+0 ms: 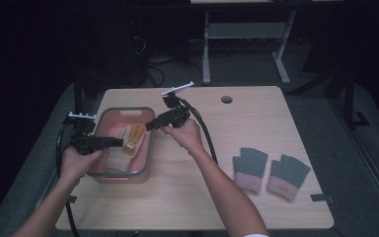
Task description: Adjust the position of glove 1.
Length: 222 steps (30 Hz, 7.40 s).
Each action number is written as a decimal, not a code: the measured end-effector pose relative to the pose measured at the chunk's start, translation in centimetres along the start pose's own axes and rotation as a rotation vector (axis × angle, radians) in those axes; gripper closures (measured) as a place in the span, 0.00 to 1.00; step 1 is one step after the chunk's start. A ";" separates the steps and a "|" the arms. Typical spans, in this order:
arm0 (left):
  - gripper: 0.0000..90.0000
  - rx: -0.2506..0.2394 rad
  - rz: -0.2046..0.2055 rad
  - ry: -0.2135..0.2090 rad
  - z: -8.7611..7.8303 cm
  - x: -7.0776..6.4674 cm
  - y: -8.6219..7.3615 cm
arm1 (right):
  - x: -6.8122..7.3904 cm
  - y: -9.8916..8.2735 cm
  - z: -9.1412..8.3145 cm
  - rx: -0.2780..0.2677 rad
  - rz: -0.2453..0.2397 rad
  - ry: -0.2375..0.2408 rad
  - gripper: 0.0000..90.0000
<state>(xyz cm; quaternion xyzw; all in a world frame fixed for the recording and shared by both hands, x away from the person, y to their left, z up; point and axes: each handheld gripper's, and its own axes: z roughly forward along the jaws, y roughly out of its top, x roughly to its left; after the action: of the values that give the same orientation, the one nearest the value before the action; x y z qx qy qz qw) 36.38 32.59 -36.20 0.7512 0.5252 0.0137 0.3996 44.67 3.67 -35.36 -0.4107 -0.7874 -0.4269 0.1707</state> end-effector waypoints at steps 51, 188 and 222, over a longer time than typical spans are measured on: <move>0.45 -0.016 0.095 -0.084 2.5 -5.5 2.1 | -4.1 -3.8 -7.7 -0.101 0.086 -0.044 0.52; 0.29 0.142 0.292 -0.409 20.2 -25.8 -3.2 | -13.5 -29.0 -24.8 -0.086 0.093 -0.639 0.62; 0.29 0.114 0.267 -0.412 19.8 -24.3 -3.5 | -13.0 -28.4 -24.7 -0.073 0.156 -0.645 0.96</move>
<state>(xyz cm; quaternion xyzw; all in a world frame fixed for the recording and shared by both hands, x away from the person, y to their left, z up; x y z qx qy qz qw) 31.49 1.98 -42.08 0.8222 0.3290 -0.1167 0.4496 27.96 -31.40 -44.25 -0.5896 -0.7512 -0.2883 -0.0700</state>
